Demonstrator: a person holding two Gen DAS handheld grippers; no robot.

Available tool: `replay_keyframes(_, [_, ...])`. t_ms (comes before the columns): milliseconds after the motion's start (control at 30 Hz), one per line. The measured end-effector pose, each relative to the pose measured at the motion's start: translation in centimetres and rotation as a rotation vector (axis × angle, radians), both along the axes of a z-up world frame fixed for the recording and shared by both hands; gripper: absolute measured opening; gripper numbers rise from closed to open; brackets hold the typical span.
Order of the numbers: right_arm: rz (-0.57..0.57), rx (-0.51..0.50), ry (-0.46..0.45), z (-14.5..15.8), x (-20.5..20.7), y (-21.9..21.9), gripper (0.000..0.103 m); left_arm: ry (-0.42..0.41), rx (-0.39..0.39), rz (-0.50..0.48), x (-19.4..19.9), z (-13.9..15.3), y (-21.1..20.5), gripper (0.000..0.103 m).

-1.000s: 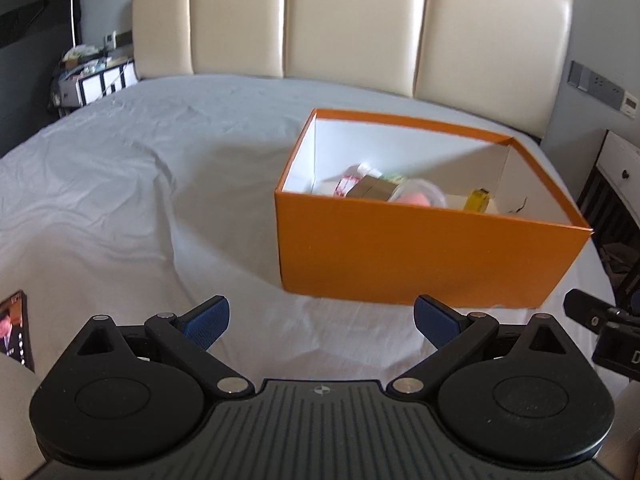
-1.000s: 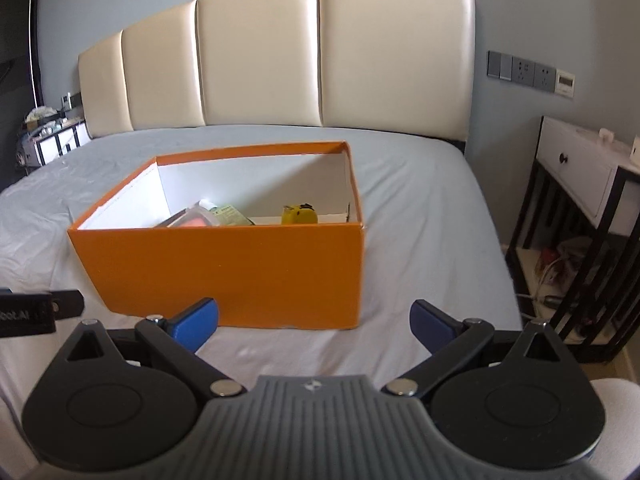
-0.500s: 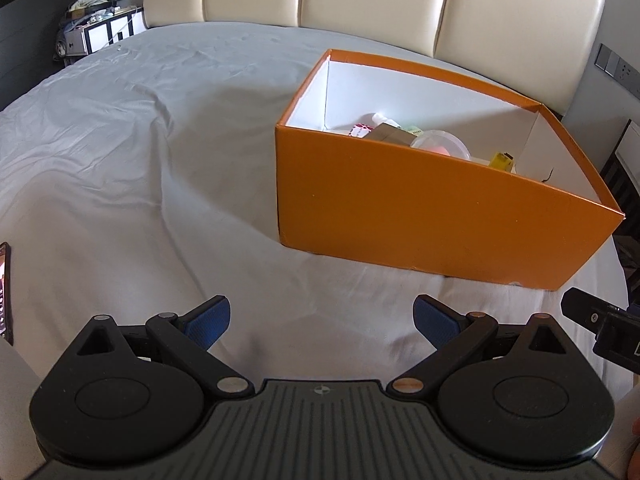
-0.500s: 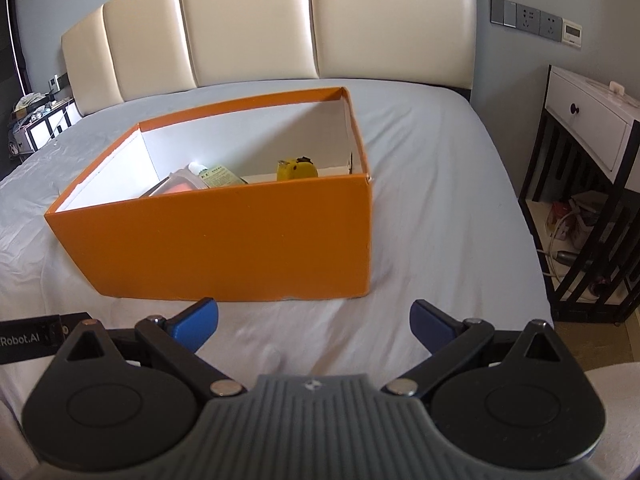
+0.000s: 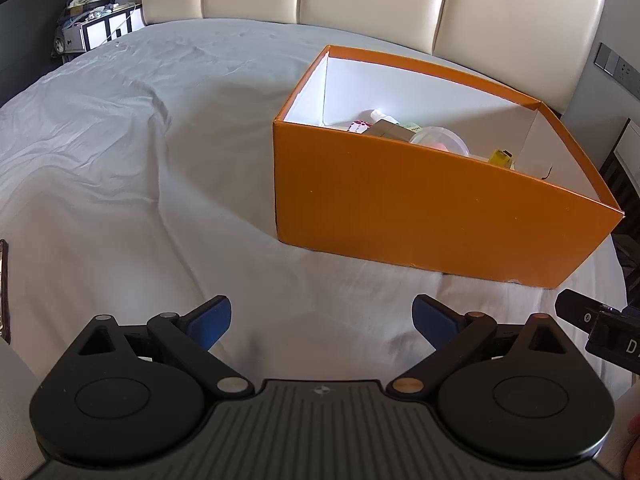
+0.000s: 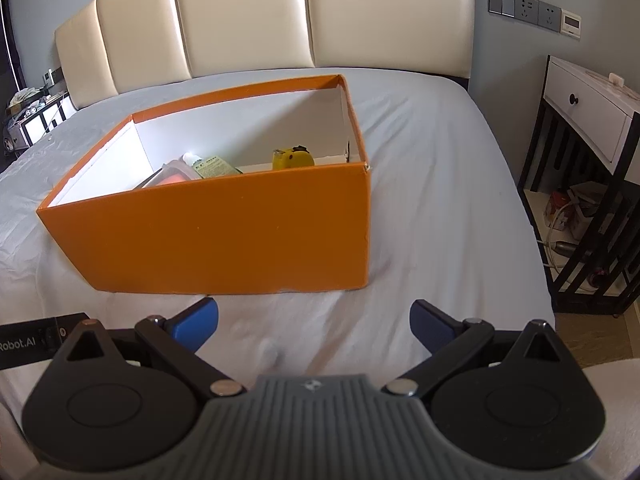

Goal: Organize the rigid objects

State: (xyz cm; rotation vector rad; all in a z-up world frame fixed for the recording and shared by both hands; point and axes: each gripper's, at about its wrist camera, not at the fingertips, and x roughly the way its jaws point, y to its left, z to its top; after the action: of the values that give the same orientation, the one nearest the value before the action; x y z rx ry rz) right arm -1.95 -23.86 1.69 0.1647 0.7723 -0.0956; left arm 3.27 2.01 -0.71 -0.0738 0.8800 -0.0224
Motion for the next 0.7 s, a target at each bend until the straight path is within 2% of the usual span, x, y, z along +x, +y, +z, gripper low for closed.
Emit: replay_keyframes(700, [0.004,-0.006,0.010,-0.09,0.04,0.09,0.100,-0.010,-0.003,0.000,-0.19,0.31,-0.02,0.103])
